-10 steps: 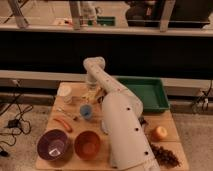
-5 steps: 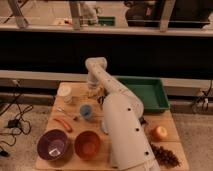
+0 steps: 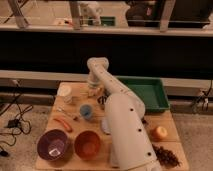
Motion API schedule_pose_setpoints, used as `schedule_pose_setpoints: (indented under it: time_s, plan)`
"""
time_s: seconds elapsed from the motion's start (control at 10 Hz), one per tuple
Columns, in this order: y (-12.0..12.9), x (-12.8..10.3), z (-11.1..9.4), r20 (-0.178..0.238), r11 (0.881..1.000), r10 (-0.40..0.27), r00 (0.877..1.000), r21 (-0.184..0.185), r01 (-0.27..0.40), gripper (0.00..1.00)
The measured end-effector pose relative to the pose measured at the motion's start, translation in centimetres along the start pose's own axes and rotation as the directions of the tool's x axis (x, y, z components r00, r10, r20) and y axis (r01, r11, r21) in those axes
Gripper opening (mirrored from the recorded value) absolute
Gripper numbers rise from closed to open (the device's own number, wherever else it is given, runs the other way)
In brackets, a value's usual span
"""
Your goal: Place banana in tray
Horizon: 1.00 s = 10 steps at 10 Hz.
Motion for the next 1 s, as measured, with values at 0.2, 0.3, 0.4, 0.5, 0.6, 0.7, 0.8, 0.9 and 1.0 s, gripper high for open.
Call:
schedule_pose_setpoints:
  time_s: [0.2, 0.3, 0.4, 0.5, 0.6, 0.7, 0.8, 0.9, 1.0]
  plan:
    - [0.1, -0.9, -1.1, 0.023, 1.0, -0.019, 1.0, 0.025, 0.019, 0.0]
    - [0.2, -1.0, -1.7, 0.029, 0.999, -0.027, 0.999, 0.041, 0.026, 0.0]
    - [0.2, -1.1, -2.2, 0.033, 0.998, -0.033, 0.999, 0.054, 0.031, 0.0]
    - [0.3, -1.1, -2.6, 0.035, 0.997, -0.034, 0.999, 0.065, 0.031, 0.0]
    - [0.3, -1.1, -3.0, 0.037, 0.997, -0.033, 0.999, 0.077, 0.03, 0.0]
    - [0.3, -0.6, -3.7, 0.037, 0.995, -0.027, 0.999, 0.097, 0.024, 0.0]
    - [0.3, -0.4, -4.5, 0.036, 0.993, -0.023, 0.999, 0.117, 0.018, 0.0]
    - [0.3, 0.1, -5.3, 0.036, 0.991, -0.016, 0.999, 0.134, 0.011, 0.0]
    - [0.4, 0.9, -6.4, 0.036, 0.987, -0.005, 0.999, 0.158, -0.001, 0.0]
